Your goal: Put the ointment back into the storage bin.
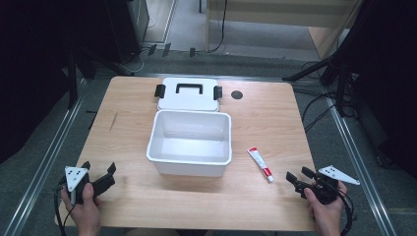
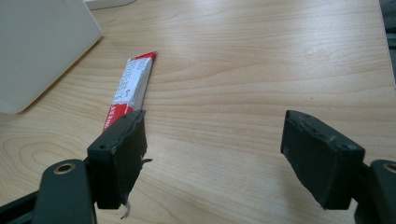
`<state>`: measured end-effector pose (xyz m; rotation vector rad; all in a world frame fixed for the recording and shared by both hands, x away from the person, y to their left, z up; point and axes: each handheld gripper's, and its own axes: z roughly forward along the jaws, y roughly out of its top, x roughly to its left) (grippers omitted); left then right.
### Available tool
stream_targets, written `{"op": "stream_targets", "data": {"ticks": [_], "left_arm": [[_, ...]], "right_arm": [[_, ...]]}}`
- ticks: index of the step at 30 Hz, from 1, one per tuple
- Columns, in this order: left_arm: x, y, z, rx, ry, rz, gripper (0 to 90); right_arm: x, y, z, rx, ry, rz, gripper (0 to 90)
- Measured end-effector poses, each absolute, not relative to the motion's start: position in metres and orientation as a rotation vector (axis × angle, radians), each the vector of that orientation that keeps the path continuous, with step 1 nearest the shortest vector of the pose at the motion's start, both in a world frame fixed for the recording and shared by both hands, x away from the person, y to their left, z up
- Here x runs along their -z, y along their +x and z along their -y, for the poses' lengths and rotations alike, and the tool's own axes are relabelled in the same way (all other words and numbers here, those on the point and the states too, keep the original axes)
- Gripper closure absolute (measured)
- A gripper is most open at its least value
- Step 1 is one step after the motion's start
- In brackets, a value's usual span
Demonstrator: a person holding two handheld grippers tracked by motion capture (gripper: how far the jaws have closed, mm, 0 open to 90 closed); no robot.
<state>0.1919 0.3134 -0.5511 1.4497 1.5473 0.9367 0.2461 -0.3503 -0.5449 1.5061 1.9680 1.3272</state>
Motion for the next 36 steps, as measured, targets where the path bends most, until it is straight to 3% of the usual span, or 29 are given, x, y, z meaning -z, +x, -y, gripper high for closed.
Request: {"op": "stream_targets", "data": {"ticks": [8,14,26,36], "left_arm": [[0.551,0.191,-0.314,-0.934,1.448,-1.541,14.1],[0.551,0.192,-0.313,-0.935,1.465,-1.537,14.1],[0.551,0.196,-0.313,-0.913,1.479,-1.544,14.1],[0.551,0.196,-0.314,-0.899,1.485,-1.543,14.1]], "right_arm": [[0.532,0.249,0.340,-1.177,1.507,-2.075,25.1],[0.500,0.255,0.323,-0.808,1.461,-2.322,25.0],[0.484,0.276,0.287,-0.259,1.496,-2.604,24.0],[0.473,0.298,0.263,-0.096,1.458,-2.661,27.3]]}}
